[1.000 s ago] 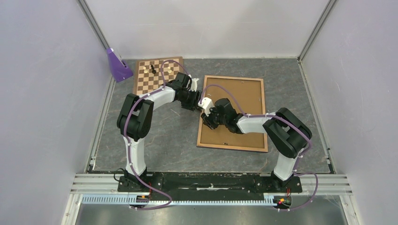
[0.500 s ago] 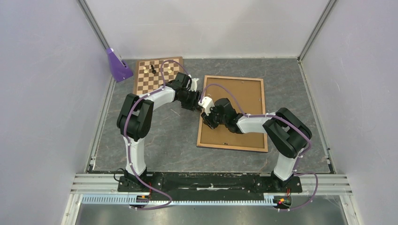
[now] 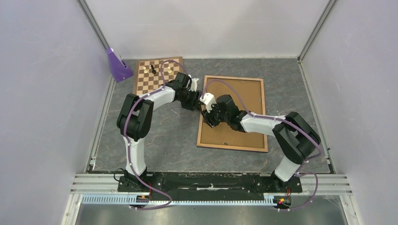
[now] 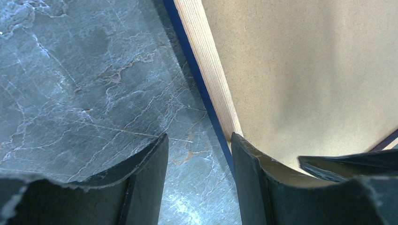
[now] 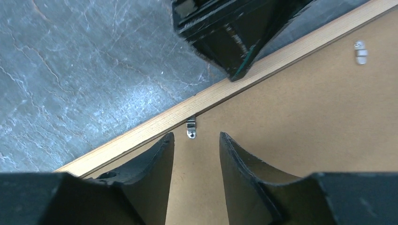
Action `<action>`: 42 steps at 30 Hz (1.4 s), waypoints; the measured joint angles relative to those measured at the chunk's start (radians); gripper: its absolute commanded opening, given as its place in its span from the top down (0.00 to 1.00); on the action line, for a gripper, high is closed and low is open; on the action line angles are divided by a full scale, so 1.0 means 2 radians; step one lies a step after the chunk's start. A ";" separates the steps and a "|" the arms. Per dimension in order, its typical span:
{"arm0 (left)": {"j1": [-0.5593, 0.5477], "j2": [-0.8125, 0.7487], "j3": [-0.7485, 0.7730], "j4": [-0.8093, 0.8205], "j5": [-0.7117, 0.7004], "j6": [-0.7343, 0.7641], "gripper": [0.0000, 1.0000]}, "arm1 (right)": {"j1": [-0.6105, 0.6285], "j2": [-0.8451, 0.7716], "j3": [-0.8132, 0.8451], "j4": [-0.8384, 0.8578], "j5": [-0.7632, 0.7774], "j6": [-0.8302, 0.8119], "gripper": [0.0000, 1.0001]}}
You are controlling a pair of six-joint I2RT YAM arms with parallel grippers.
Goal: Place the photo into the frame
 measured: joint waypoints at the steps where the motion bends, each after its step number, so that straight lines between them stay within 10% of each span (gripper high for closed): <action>1: 0.000 0.000 0.000 0.000 0.000 0.000 0.41 | -0.001 -0.007 0.000 -0.004 0.001 0.001 0.56; 17: 0.000 -0.037 0.021 -0.037 0.000 0.006 0.34 | -0.142 -0.166 -0.082 -0.068 0.073 -0.036 0.53; 42: -0.010 -0.054 -0.001 -0.041 0.005 0.034 0.34 | -0.180 -0.235 -0.156 -0.170 0.183 -0.149 0.54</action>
